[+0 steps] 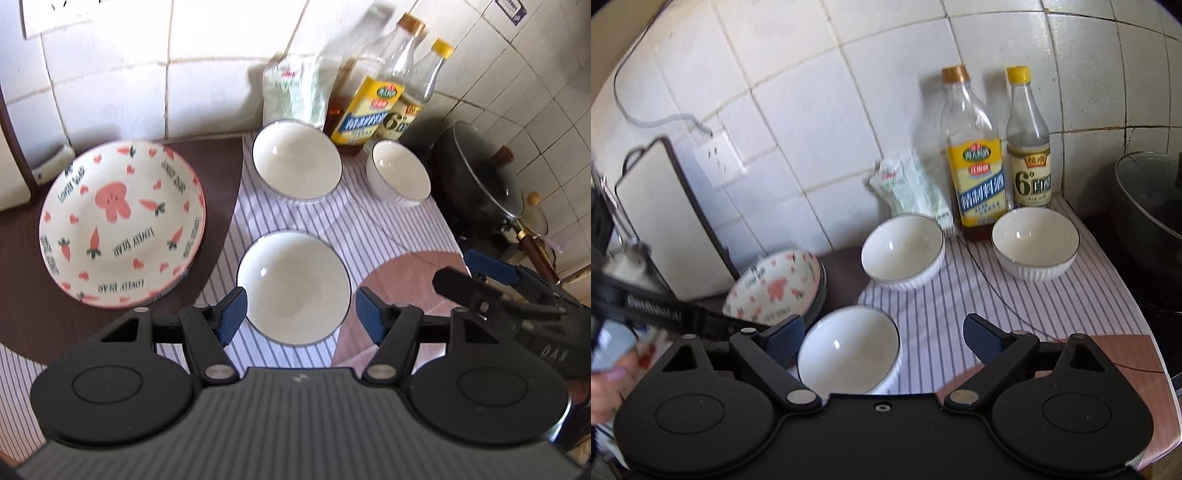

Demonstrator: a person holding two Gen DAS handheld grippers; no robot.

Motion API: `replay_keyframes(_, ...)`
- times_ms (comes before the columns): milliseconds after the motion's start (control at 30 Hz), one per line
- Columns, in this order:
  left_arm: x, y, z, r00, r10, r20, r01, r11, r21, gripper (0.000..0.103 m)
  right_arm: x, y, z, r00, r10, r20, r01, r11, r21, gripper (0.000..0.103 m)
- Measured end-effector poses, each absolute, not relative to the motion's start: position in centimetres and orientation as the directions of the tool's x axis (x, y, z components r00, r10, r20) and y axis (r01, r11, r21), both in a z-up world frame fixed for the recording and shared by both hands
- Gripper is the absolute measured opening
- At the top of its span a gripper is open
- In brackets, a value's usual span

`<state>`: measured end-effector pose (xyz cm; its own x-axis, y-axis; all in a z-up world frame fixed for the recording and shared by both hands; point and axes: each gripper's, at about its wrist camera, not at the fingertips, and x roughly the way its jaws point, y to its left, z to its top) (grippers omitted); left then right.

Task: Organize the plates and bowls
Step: 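Open both grippers and close them on a second white bowl's rim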

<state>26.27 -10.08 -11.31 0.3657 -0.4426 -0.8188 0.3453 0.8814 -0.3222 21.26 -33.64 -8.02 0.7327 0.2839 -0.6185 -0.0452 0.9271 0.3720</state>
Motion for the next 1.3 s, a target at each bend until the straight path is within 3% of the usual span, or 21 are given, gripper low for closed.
replay_keyframes(233, 28.7, -10.0, -11.6, 0.382, -0.460, -0.802, 0.345, 0.876, -0.338, 0.064, 24.1, -33.9, -7.8, 0.734, 0.277, -0.620, -0.010, 0.917, 0.399, 0.093)
replay_keyframes(367, 30.4, -10.3, -12.6, 0.402, -0.460, -0.792, 0.333, 0.879, -0.342, 0.064, 25.9, -34.1, -8.4, 0.738, 0.284, -0.612, -0.007, 0.910, 0.414, 0.086)
replay_keyframes(500, 32.2, -10.8, -13.4, 0.434, -0.465, -0.772, 0.335, 0.878, -0.340, 0.064, 28.1, -34.6, -9.1, 0.730, 0.294, -0.617, 0.001, 0.902, 0.432, 0.073)
replay_keyframes(667, 34.8, -11.5, -14.7, 0.450, -0.499, -0.740, 0.338, 0.863, -0.376, 0.064, 30.7, -35.6, -10.3, 0.722, 0.299, -0.624, 0.005, 0.899, 0.437, 0.073)
replay_keyframes(967, 37.8, -12.8, -15.9, 0.462, -0.442, -0.769, 0.390, 0.880, -0.271, 0.064, 33.4, -36.5, -12.4, 0.735, 0.243, -0.633, -0.009, 0.937, 0.349, 0.067)
replay_keyframes(1300, 41.1, -15.1, -19.1, 0.419, -0.410, -0.810, 0.287, 0.906, -0.311, 0.062, 37.2, -37.0, -15.1, 0.683, 0.322, -0.656, -0.053, 0.917, 0.395, 0.051)
